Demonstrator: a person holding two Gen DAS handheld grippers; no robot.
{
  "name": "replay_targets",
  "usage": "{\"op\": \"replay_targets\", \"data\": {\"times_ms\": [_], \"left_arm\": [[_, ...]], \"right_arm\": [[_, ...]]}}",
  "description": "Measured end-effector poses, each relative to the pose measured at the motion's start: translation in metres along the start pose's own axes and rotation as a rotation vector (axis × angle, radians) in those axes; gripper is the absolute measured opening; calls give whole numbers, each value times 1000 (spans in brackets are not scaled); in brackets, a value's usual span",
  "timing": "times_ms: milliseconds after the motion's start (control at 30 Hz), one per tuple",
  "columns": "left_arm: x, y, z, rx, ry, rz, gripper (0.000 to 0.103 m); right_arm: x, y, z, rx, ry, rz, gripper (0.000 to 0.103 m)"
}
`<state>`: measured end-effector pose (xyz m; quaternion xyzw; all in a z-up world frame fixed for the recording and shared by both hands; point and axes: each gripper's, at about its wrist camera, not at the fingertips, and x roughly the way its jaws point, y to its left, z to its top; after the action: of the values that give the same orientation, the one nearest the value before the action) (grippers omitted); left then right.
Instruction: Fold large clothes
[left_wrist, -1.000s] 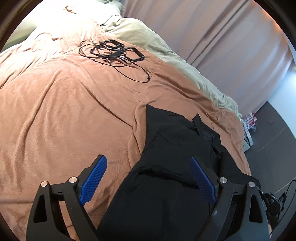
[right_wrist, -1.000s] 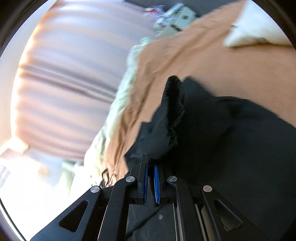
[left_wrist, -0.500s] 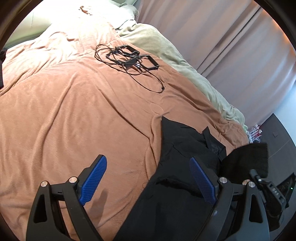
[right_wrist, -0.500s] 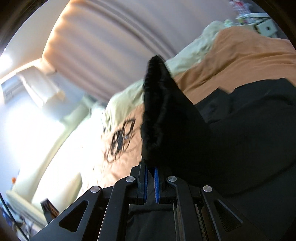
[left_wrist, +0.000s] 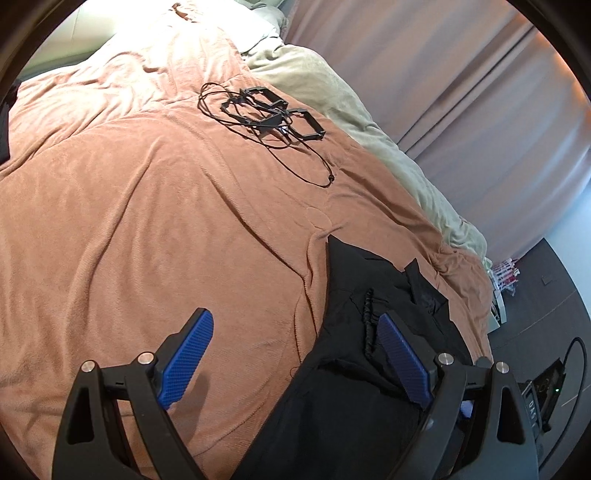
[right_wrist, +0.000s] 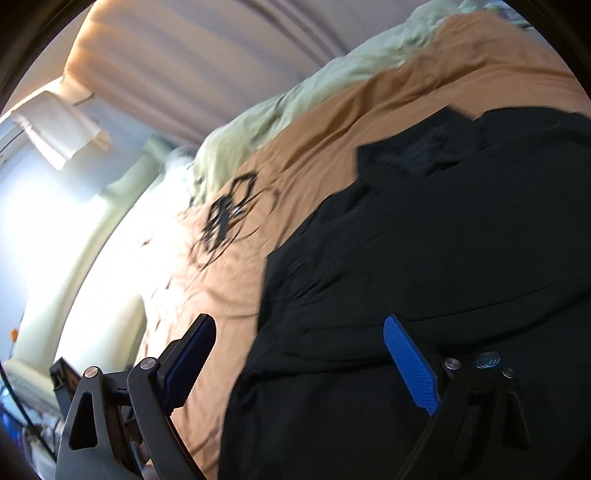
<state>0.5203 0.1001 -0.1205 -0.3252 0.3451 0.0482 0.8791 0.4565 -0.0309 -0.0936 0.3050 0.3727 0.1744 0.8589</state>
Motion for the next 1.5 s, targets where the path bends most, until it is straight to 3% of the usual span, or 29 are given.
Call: {"op": "replay_targets", "data": {"times_ms": [100,233,367,567,767,1133,1300,1367,1500], "left_arm": [[3,-9,-4,34,4,1,93],[8,-21,-9,88,13,7,92],[13,-30,-15,120,27,12,92],[22,-37,-23,159,51,25,93],[26,-41,-26,185,62,40,93],[4,-52,-50,220,38,57,93],[-40,-51,-70,233,29,28,93],[-61,-47,-80,248,34,35,93],[-101,-31,-95,237,54,-21,93]], "right_arm": [[-14,-18,5,20,-68,-69,89],[-30,-47,20,52,-107,-170,70],[-32,-81,30,100,-95,-292,70],[-29,-121,30,161,-50,-370,70],[-15,-118,27,110,8,-457,70],[-60,-101,10,161,-15,-330,70],[-94,-87,-8,122,-6,-265,71],[-114,-84,-22,108,-14,-248,81],[-156,-83,-55,104,-22,-190,84]]}}
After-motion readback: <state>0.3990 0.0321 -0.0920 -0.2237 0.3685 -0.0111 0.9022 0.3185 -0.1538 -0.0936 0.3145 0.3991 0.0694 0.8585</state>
